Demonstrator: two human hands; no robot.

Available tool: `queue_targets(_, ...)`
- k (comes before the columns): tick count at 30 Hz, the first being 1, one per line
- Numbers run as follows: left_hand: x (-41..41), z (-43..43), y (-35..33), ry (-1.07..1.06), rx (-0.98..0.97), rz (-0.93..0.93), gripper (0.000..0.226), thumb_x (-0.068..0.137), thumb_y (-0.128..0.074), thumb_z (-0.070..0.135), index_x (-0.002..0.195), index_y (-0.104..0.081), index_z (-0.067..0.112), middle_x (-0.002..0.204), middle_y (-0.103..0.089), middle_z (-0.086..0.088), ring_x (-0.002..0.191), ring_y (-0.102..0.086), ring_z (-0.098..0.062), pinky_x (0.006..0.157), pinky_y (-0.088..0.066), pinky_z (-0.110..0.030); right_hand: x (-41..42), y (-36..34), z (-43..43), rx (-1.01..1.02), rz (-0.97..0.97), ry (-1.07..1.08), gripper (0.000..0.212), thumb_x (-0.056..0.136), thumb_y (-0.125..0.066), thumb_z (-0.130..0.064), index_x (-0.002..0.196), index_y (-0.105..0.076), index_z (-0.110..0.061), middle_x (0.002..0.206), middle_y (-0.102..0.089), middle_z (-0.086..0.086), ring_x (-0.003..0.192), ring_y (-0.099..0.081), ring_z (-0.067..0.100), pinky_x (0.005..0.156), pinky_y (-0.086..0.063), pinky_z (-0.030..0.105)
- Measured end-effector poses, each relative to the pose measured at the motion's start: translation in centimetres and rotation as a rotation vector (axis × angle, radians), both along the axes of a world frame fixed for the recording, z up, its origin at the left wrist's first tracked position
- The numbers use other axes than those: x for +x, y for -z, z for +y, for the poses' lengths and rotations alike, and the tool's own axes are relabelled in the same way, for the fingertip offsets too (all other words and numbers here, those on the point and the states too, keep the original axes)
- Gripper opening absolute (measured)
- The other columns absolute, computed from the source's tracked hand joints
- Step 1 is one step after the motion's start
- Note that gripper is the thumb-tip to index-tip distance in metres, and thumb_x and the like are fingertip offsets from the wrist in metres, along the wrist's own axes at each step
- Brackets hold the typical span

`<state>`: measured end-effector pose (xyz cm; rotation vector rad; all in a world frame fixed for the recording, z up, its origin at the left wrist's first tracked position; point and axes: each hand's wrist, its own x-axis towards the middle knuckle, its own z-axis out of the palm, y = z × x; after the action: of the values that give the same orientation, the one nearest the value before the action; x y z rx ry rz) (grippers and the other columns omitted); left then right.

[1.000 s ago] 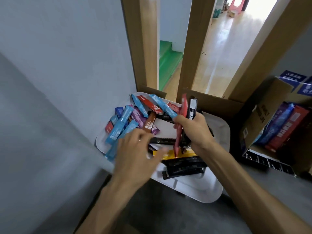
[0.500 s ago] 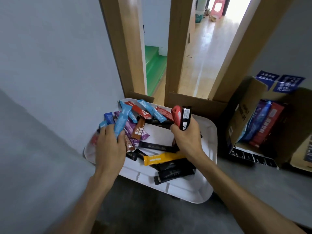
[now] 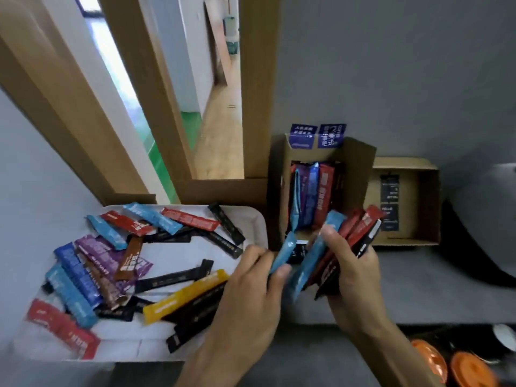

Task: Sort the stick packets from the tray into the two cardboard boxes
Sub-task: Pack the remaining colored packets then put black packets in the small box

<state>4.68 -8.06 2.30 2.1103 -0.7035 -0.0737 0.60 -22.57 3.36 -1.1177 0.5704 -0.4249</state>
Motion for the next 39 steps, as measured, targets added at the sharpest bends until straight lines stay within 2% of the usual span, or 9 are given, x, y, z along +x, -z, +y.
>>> queue_targets(2, -0.1, -1.7, -0.5, -0.038, -0.035, 0.005, 0.041, 0.097, -0.032, 0.05, 0.1, -0.062, 0.023, 0.094, -0.045, 0.014, 0.091, -0.052, -0.005, 0.075, -0.038, -0.013, -1.4, -0.6, -2.9, 0.003, -0.006, 0.091, 0.06, 0.064, -0.084, -0.037, 0.112, -0.062, -0.01, 0.089, -0.074, 0.005, 0.081, -0.072, 0.021, 0.06, -0.056, 0.031)
queue_targets(6, 1.4, -6.8, -1.1, -0.058, -0.074, 0.041, 0.038, 0.101, -0.035, 0.042, 0.101, -0.065, 0.018, 0.094, -0.051, 0.01, 0.089, -0.054, -0.005, 0.069, -0.041, -0.012, -3.8, -0.5, -7.3, 0.003, 0.029, 0.14, 0.013, 0.089, -0.062, -0.013, 0.102, -0.06, -0.016, 0.069, -0.072, -0.002, 0.079, -0.067, 0.02, 0.076, -0.054, 0.041)
queue_targets(13, 5.9, -13.7, -0.9, -0.139, -0.1, -0.042, 0.007, 0.098, -0.06, 0.024, 0.103, -0.055, 0.023, 0.099, -0.066, 0.005, 0.088, -0.063, -0.008, 0.068, -0.05, -0.016, -6.2, 0.8, -9.7, 0.036, 0.075, 0.108, 0.02, 0.087, -0.062, -0.013, 0.107, -0.059, -0.01, 0.073, -0.07, 0.005, 0.074, -0.067, 0.022, 0.073, -0.053, 0.041)
queue_targets(20, 6.9, -16.7, 1.5, -0.084, -0.047, -0.105, 0.043, 0.095, -0.063, 0.01, 0.135, -0.051, 0.019, 0.133, -0.06, -0.002, 0.123, -0.058, -0.017, 0.101, -0.052, -0.04, -6.6, 1.7, -10.1, 0.049, 0.091, 0.046, 0.022, 0.088, -0.063, -0.013, 0.109, -0.06, -0.009, 0.074, -0.072, 0.005, 0.072, -0.071, 0.019, 0.076, -0.053, 0.04)
queue_targets(25, 6.0, -16.5, 3.0, -0.116, 0.054, -0.384, 0.063, 0.08, -0.075, 0.002, 0.135, -0.047, 0.013, 0.136, -0.047, -0.012, 0.12, -0.055, -0.03, 0.094, -0.056, -0.047, -6.1, 1.6, -10.7, 0.081, 0.083, 0.066, 0.02, 0.091, -0.061, -0.011, 0.109, -0.06, -0.005, 0.076, -0.07, 0.008, 0.074, -0.07, 0.021, 0.078, -0.054, 0.044)
queue_targets(31, 6.9, -16.2, 3.3, -0.013, 0.432, -0.646, 0.083, 0.077, -0.07, 0.003, 0.151, -0.036, 0.016, 0.157, -0.039, -0.004, 0.15, -0.019, -0.032, 0.12, -0.024, -0.049, -6.3, 1.4, -11.1, 0.143, 0.068, 0.041, 0.014, 0.092, -0.059, -0.01, 0.106, -0.06, -0.008, 0.073, -0.07, 0.005, 0.073, -0.07, 0.019, 0.08, -0.056, 0.041)
queue_targets(34, 6.3, -15.5, 2.6, -0.007, 0.376, -0.588, 0.075, 0.083, -0.068, 0.007, 0.151, -0.037, 0.017, 0.158, -0.037, -0.002, 0.152, -0.017, -0.026, 0.122, -0.021, -0.045, -6.3, 1.3, -11.1, 0.14, 0.056, 0.042, 0.023, 0.085, -0.064, -0.015, 0.106, -0.06, -0.009, 0.073, -0.072, 0.003, 0.074, -0.071, 0.019, 0.079, -0.055, 0.041)
queue_targets(36, 4.0, -14.1, 1.4, 0.014, 0.163, -0.323, 0.054, 0.094, -0.063, 0.017, 0.144, -0.045, 0.022, 0.152, -0.041, 0.005, 0.144, -0.03, -0.012, 0.117, -0.029, -0.027, -6.1, 1.2, -11.3, 0.151, 0.038, 0.052, 0.035, 0.076, -0.066, -0.022, 0.108, -0.061, -0.01, 0.077, -0.072, 0.003, 0.077, -0.072, 0.019, 0.079, -0.053, 0.041)
queue_targets(39, -0.7, -11.9, -1.1, 0.179, 0.008, 0.161, 0.015, 0.098, -0.057, 0.032, 0.11, -0.066, 0.03, 0.109, -0.061, 0.017, 0.104, -0.056, 0.004, 0.081, -0.045, -0.006, -5.7, 0.8, -11.4, 0.158, -0.014, 0.05, 0.033, 0.074, -0.065, -0.024, 0.105, -0.063, -0.012, 0.083, -0.071, 0.004, 0.083, -0.069, 0.02, 0.082, -0.05, 0.043)
